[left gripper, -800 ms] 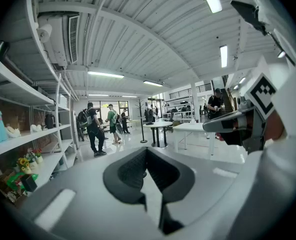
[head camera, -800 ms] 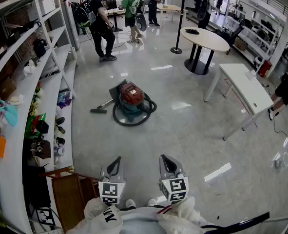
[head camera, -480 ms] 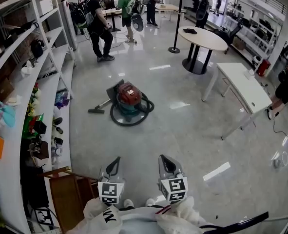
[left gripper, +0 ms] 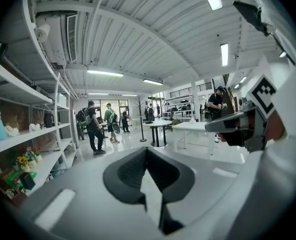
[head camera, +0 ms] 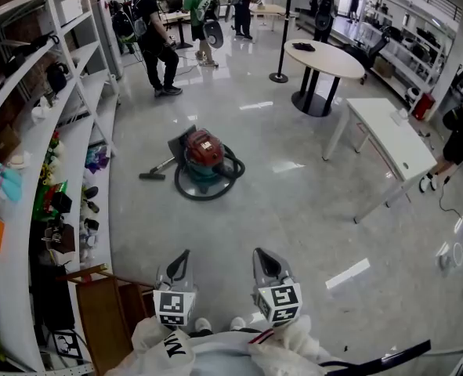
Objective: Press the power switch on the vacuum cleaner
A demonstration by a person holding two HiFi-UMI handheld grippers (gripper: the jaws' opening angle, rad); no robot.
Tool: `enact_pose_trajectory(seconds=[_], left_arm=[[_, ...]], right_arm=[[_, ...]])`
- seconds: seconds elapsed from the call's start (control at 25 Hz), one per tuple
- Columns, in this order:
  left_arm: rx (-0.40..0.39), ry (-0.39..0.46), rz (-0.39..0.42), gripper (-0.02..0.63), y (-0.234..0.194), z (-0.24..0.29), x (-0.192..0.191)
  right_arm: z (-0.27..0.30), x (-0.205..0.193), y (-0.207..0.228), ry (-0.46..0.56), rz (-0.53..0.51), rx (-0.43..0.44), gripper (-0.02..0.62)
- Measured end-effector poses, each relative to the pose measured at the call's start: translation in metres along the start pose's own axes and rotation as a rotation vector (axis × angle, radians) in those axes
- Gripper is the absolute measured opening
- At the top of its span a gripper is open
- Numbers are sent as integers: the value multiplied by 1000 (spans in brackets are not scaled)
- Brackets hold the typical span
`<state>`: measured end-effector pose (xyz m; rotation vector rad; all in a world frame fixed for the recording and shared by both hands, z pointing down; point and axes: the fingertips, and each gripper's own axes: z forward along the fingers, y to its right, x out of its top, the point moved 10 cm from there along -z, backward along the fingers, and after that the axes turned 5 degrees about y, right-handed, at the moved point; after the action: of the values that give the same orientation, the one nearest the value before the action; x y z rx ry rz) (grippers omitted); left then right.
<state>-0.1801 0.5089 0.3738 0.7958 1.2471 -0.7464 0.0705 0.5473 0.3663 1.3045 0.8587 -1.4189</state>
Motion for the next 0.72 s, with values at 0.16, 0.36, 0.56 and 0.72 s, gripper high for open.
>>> enact_pose_trajectory(seconds=[0.16, 0.36, 0.56, 0.72], left_arm=[[8, -8, 7, 0, 10, 2, 0], [28, -6, 14, 0, 26, 5, 0], [26, 1, 19, 0, 39, 8, 7], [28, -2, 21, 0, 43, 7, 6]], right_arm=[[-4, -3, 11, -1, 8, 10, 0], [-12, -4, 27, 5, 7, 26, 0], [-20, -5, 40, 13, 9, 24, 0], [-25, -4, 41, 16, 7, 35, 0]])
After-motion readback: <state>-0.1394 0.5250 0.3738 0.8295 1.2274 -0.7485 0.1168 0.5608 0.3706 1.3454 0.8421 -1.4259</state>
